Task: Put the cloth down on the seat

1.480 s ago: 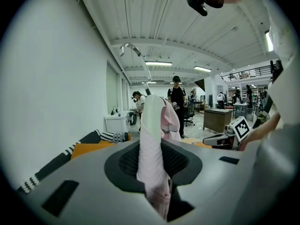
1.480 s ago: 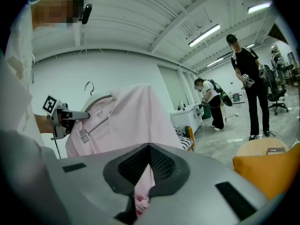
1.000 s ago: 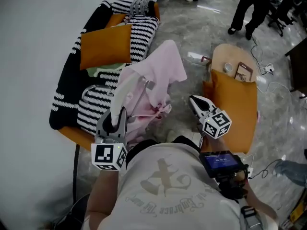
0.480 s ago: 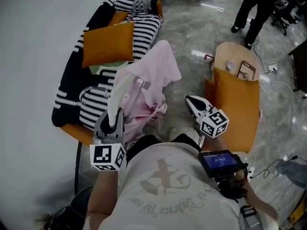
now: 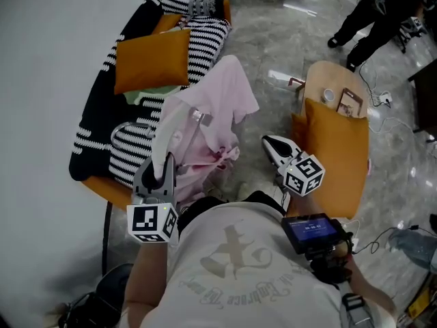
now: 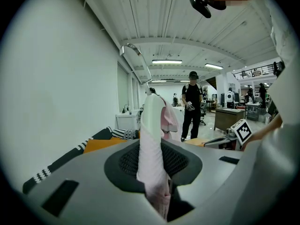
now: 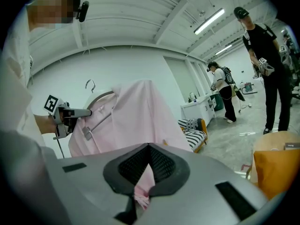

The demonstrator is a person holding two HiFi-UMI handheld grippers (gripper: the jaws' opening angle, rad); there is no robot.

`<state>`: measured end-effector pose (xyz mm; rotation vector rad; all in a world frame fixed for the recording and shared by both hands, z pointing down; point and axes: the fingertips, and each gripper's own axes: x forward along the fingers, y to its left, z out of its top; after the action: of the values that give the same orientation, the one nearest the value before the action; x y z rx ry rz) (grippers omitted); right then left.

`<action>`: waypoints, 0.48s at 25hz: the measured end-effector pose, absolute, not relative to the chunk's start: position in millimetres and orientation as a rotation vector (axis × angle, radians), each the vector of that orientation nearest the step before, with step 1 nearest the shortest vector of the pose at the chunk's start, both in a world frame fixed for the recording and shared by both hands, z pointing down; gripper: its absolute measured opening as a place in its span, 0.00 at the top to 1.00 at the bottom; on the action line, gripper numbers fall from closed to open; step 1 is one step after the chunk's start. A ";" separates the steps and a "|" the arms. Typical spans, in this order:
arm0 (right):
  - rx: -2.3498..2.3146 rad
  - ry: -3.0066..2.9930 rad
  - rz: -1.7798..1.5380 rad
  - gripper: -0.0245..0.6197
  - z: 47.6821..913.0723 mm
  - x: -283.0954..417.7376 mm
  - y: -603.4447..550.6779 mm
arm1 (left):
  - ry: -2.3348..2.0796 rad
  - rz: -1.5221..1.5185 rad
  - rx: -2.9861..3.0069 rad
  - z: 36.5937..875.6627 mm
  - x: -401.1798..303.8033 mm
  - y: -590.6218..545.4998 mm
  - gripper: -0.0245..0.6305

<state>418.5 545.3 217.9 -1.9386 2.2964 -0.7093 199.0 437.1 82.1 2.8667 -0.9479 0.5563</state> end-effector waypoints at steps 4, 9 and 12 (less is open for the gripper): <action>-1.932 2.326 -0.701 0.94 216.7 414.4 544.0 | -0.956 0.530 2.865 83.8 199.4 439.5 0.82; -1.920 2.359 -0.698 0.94 217.1 409.2 530.7 | -0.961 0.508 2.890 74.7 194.7 437.0 0.82; -1.915 2.379 -0.706 0.94 218.4 395.0 497.4 | -0.968 0.482 2.909 66.2 181.8 406.2 0.82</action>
<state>395.0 497.4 218.4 -1.9149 2.3795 -0.7061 181.8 406.2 66.2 2.9087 -0.9677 0.4819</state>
